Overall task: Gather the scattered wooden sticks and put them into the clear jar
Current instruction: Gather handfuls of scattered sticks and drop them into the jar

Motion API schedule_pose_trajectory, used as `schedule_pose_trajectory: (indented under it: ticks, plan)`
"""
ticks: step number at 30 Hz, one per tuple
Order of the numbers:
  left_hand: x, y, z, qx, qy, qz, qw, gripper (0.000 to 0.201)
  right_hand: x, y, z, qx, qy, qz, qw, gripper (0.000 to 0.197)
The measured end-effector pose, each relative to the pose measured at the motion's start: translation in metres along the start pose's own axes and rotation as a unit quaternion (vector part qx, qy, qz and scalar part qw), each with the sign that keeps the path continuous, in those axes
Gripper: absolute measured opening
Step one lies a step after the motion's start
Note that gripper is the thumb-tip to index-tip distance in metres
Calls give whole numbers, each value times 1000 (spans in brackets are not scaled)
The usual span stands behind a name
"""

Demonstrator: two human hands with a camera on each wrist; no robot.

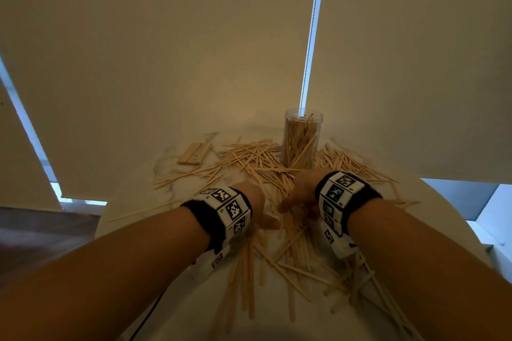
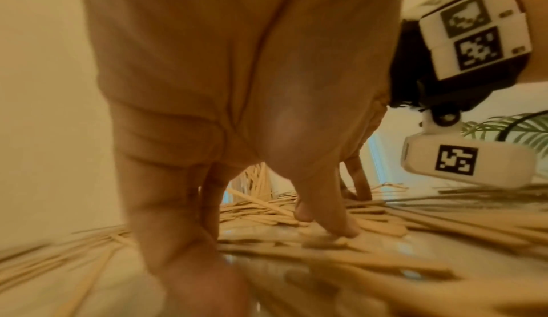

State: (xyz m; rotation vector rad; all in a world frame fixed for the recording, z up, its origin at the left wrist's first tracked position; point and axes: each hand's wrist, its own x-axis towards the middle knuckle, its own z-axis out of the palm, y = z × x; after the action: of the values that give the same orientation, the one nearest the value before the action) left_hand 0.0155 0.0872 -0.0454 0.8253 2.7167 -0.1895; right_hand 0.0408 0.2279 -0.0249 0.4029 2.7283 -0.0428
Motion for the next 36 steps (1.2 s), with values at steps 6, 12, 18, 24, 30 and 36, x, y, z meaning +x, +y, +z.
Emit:
schedule_pose_trajectory:
  ticks: [6, 12, 18, 24, 30, 36]
  plan:
    - [9, 9, -14, 15, 10, 56, 998, 34, 5, -1, -3, 64, -20, 4, 998, 49]
    - [13, 5, -15, -10, 14, 21, 1000, 31, 2, 0, -3, 40, 1, 12, 999, 46]
    - [22, 14, -11, 49, 5, 26, 998, 26, 2, -4, -1, 17, -2, 8, 1000, 46]
    - [28, 9, -11, 31, 2, 24, 999, 37, -3, -6, -5, -44, -9, -4, 999, 45]
    - [27, -4, -17, -92, 23, -12, 995, 33, -14, -3, -8, -52, -19, -14, 998, 37]
    - [39, -20, -13, -346, 47, -54, 936, 26, -15, 8, -9, -2, 15, -20, 1000, 34]
